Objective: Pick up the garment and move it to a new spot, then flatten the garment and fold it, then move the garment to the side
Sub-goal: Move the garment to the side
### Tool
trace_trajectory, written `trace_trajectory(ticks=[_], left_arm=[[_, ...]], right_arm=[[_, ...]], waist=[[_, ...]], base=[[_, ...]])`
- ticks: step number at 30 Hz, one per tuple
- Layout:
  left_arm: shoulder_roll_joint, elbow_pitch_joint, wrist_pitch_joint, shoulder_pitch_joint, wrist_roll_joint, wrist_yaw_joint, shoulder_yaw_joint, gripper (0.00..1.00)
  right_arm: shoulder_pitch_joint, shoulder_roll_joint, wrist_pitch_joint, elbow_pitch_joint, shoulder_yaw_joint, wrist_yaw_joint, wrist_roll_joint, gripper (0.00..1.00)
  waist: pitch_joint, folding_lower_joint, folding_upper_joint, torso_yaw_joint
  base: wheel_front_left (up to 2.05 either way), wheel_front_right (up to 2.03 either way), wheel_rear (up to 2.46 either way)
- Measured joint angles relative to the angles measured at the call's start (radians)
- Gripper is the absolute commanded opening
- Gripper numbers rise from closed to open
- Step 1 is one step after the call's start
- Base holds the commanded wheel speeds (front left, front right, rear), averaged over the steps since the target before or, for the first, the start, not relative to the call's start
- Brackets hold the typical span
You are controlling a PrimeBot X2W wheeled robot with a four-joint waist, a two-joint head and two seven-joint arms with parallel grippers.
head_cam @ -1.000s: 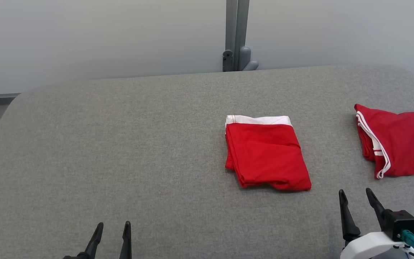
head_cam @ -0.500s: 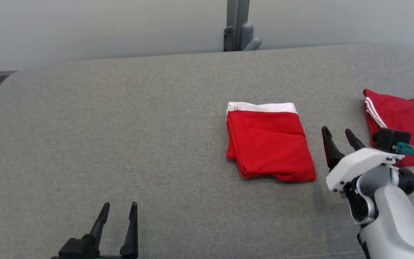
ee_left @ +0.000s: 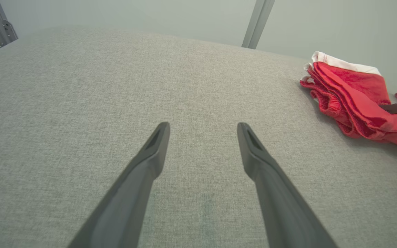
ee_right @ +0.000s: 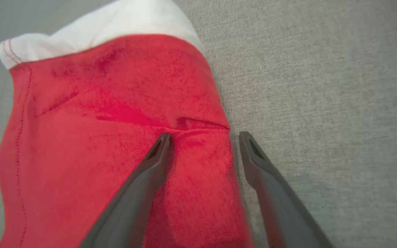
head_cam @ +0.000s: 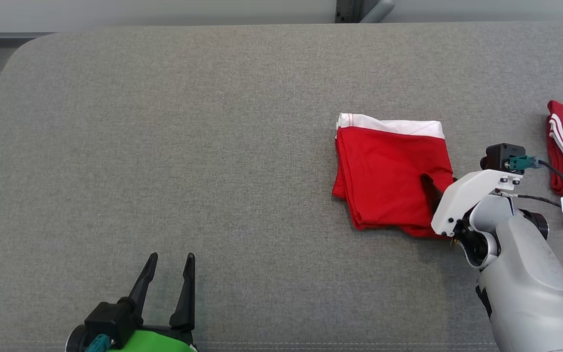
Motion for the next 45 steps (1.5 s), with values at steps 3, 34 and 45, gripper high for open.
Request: trace_trajectory(ticks=[3, 34, 45], left_arm=[[0.002, 0.001, 0.0, -0.002, -0.002, 0.0, 0.001, 1.0], [0.052, -0.073, 0.0, -0.048, -0.002, -0.001, 0.029, 1.0], [0.073, -0.068, 0.0, -0.072, -0.005, -0.002, 0.018, 1.0]], right_arm=[[-0.016, 0.005, 0.0, 0.046, 0.005, 0.0, 0.008, 0.62], [-0.141, -0.304, 0.413, -0.406, -0.119, 0.0, 0.156, 0.0], [-0.146, -0.327, 0.502, -0.368, -0.352, 0.0, -0.02, 0.0]], waist=[[0.014, 0.0, 0.0, 0.011], [0.158, 0.0, 0.0, -0.138], [0.203, 0.0, 0.0, -0.095]], base=[[0.0, 0.0, 0.0], [0.0, 0.0, 0.0], [0.0, 0.0, 0.0]])
